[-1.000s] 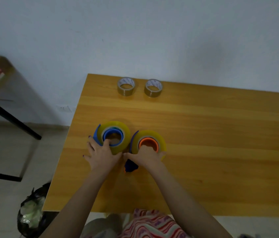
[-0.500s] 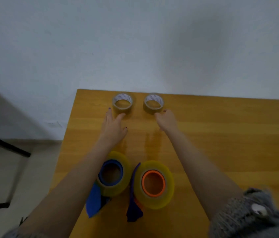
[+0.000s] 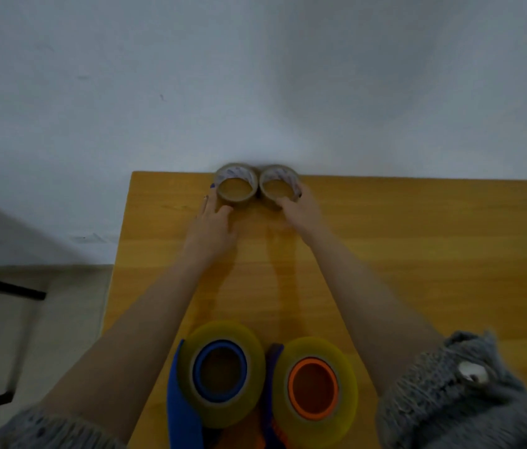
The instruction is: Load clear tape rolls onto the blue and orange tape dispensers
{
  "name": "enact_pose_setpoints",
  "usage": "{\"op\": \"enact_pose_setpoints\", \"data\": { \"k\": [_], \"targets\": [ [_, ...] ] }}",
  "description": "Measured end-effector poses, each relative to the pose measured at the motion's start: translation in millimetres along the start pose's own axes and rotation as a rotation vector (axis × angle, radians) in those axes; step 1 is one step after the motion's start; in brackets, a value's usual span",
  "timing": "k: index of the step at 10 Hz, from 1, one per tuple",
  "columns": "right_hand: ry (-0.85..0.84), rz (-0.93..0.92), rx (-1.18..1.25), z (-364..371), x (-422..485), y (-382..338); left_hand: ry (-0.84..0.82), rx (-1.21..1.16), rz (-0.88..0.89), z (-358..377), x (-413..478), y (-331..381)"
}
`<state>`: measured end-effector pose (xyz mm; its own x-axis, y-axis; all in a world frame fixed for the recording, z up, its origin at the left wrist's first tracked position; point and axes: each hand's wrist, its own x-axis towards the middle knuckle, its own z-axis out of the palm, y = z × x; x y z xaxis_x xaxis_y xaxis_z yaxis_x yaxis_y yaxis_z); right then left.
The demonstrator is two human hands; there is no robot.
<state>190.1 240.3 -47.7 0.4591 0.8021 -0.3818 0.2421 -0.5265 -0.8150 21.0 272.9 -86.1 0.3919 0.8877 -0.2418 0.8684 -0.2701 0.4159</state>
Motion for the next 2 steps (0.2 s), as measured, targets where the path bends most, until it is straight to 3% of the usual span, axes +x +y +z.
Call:
{"op": "enact_pose_setpoints", "data": {
  "k": [2],
  "targets": [
    [0.01,-0.037,-0.032,-12,-22,-3,0.025,-0.04,-0.018,-19,-23,-2]
  ]
}}
